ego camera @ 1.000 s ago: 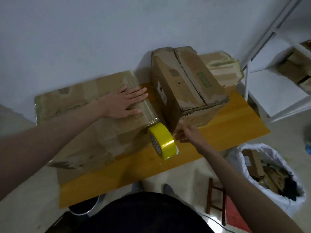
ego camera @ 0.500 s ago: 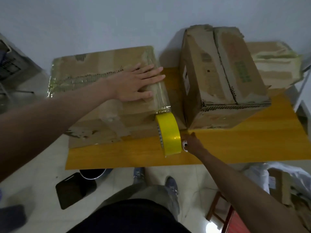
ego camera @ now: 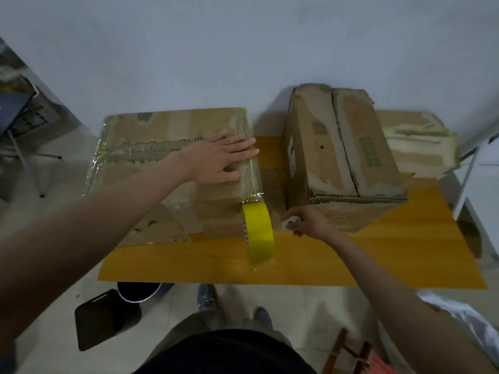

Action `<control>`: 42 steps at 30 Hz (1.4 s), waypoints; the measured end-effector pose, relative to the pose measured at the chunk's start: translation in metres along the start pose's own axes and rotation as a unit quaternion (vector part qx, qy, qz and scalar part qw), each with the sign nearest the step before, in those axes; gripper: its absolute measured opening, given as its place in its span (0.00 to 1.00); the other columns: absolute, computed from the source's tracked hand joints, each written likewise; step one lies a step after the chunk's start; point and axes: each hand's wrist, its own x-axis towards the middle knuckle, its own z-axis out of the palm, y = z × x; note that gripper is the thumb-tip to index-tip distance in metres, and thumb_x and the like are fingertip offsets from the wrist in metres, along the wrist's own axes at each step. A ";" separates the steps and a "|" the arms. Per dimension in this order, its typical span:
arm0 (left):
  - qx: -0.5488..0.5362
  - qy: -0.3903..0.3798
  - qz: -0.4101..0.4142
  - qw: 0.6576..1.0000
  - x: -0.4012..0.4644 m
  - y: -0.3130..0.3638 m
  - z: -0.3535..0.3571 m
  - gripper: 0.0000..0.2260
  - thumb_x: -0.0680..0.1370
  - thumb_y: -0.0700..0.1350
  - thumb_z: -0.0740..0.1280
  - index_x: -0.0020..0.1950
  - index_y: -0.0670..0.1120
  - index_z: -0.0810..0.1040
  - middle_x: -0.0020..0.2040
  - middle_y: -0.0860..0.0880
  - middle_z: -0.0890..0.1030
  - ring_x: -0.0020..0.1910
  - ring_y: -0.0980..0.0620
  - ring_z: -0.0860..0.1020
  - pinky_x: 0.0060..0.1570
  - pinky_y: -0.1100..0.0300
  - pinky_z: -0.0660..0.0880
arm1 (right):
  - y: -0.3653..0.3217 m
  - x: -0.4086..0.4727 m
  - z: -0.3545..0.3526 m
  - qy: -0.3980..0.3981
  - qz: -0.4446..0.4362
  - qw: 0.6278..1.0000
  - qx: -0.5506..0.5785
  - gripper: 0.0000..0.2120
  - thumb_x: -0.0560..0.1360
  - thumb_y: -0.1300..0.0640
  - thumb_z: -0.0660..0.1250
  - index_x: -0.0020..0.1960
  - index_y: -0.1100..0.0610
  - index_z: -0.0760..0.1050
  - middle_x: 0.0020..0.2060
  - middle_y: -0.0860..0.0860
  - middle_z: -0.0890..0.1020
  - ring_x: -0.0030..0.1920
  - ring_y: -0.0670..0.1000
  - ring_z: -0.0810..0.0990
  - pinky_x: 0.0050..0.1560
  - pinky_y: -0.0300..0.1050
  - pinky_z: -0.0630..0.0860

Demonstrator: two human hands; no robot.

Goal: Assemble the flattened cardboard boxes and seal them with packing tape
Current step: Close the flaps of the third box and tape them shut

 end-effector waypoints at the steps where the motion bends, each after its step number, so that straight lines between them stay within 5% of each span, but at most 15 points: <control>1: 0.001 0.003 -0.006 1.000 -0.001 0.003 -0.002 0.30 0.81 0.62 0.45 0.81 0.56 0.42 0.81 0.53 0.41 0.80 0.53 0.40 0.78 0.49 0.40 | -0.013 -0.010 -0.012 0.014 -0.023 1.000 0.008 0.08 0.78 0.64 0.68 0.56 0.57 0.81 0.49 0.53 0.83 0.36 0.49 0.83 0.41 0.46 0.82; 7: -0.093 0.091 -0.128 0.983 -0.023 0.040 -0.001 0.26 0.82 0.56 0.56 0.80 0.52 0.58 0.80 0.51 0.58 0.80 0.53 0.53 0.79 0.51 0.47 | -0.073 -0.041 -0.052 0.131 -0.127 0.977 0.111 0.13 0.79 0.66 0.65 0.60 0.56 0.81 0.56 0.52 0.82 0.47 0.49 0.85 0.52 0.46 0.82; 12: -0.240 0.258 -0.322 0.879 -0.060 0.123 -0.006 0.16 0.80 0.53 0.63 0.64 0.48 0.75 0.59 0.49 0.77 0.59 0.47 0.74 0.60 0.51 0.71 | -0.101 -0.045 -0.040 0.179 -0.208 0.958 0.081 0.13 0.78 0.64 0.67 0.60 0.54 0.81 0.54 0.46 0.83 0.54 0.43 0.81 0.56 0.39 0.77; 15: -0.375 0.256 -0.406 0.793 -0.069 0.180 -0.007 0.19 0.76 0.61 0.65 0.61 0.50 0.73 0.52 0.50 0.77 0.50 0.48 0.77 0.48 0.52 0.75 | -0.110 -0.044 -0.030 0.209 -0.254 0.944 0.034 0.11 0.76 0.66 0.68 0.55 0.55 0.83 0.51 0.47 0.84 0.52 0.42 0.79 0.52 0.31 0.72; 18: -0.466 0.223 -0.424 0.744 -0.062 0.213 -0.008 0.30 0.72 0.68 0.67 0.67 0.55 0.64 0.51 0.52 0.79 0.46 0.51 0.79 0.45 0.51 0.77 | -0.112 -0.042 -0.024 0.206 -0.278 0.938 -0.004 0.11 0.74 0.67 0.69 0.52 0.55 0.82 0.48 0.47 0.83 0.50 0.42 0.79 0.50 0.31 0.71; 21: -0.484 0.202 -0.458 0.718 -0.051 0.223 -0.009 0.39 0.71 0.64 0.72 0.73 0.52 0.57 0.55 0.48 0.80 0.51 0.44 0.80 0.49 0.49 0.77 | -0.115 -0.038 -0.022 0.189 -0.282 0.939 -0.047 0.08 0.74 0.65 0.71 0.51 0.54 0.81 0.47 0.47 0.82 0.49 0.43 0.78 0.51 0.35 0.73; 25: -0.514 0.199 -0.477 0.684 -0.045 0.226 -0.009 0.39 0.72 0.55 0.74 0.76 0.48 0.58 0.59 0.46 0.78 0.56 0.42 0.78 0.45 0.56 0.68 | -0.121 -0.034 -0.020 0.175 -0.283 0.940 -0.078 0.07 0.73 0.64 0.73 0.47 0.54 0.80 0.44 0.47 0.81 0.47 0.45 0.78 0.50 0.45 0.75; 31: -0.527 0.193 -0.485 0.671 -0.047 0.222 -0.007 0.37 0.70 0.56 0.75 0.73 0.47 0.62 0.56 0.47 0.79 0.53 0.43 0.79 0.44 0.54 0.72 | -0.129 -0.035 -0.015 0.159 -0.276 0.941 -0.114 0.08 0.73 0.63 0.72 0.48 0.52 0.79 0.45 0.44 0.79 0.49 0.47 0.78 0.49 0.51 0.77; 42: -0.514 0.195 -0.490 0.676 -0.047 0.221 -0.007 0.37 0.69 0.58 0.75 0.72 0.48 0.63 0.54 0.47 0.80 0.51 0.44 0.80 0.49 0.48 0.78 | -0.133 -0.041 -0.019 0.173 -0.255 0.926 -0.221 0.06 0.75 0.61 0.70 0.49 0.51 0.78 0.47 0.45 0.78 0.50 0.48 0.76 0.44 0.47 0.76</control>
